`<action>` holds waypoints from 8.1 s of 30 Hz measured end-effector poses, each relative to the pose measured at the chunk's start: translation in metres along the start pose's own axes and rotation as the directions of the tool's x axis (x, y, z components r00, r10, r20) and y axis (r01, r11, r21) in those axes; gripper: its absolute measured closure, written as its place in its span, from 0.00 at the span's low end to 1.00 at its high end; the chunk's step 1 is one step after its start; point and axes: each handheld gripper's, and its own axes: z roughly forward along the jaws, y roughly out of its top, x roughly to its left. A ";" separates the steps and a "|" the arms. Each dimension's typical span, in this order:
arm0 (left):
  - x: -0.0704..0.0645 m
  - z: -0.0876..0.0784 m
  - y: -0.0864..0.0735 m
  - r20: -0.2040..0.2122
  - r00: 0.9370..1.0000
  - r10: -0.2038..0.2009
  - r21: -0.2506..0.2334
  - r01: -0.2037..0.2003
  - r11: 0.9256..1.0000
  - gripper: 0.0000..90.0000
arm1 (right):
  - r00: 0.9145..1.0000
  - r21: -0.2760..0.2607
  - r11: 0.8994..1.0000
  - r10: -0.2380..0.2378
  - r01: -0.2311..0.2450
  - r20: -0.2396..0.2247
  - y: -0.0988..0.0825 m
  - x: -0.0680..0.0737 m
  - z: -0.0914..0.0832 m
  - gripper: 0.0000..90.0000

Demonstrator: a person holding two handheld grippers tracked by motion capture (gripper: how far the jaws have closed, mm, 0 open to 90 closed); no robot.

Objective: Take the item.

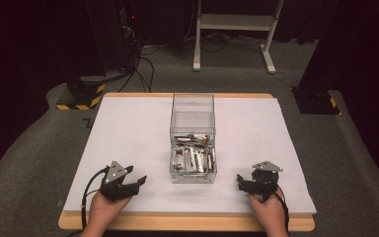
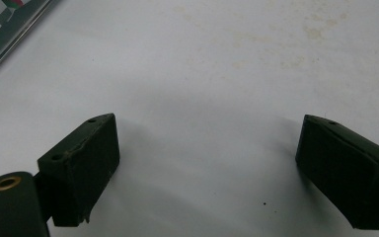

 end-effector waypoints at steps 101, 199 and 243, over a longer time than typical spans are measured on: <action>-0.072 0.039 0.088 0.071 0.995 0.073 -0.054 -0.069 0.996 0.60 | 1.000 -0.002 1.000 -0.002 0.002 -0.002 0.000 0.000 0.000 0.11; -0.068 0.013 0.090 0.060 0.998 -0.029 -0.326 0.047 0.944 1.00 | 1.000 -0.003 1.000 0.000 0.000 0.001 0.000 0.000 0.000 0.11; -0.044 -0.009 0.086 0.023 0.998 -0.051 -0.356 0.056 0.933 1.00 | 1.000 -0.003 1.000 -0.001 0.001 0.001 0.000 0.001 0.000 0.11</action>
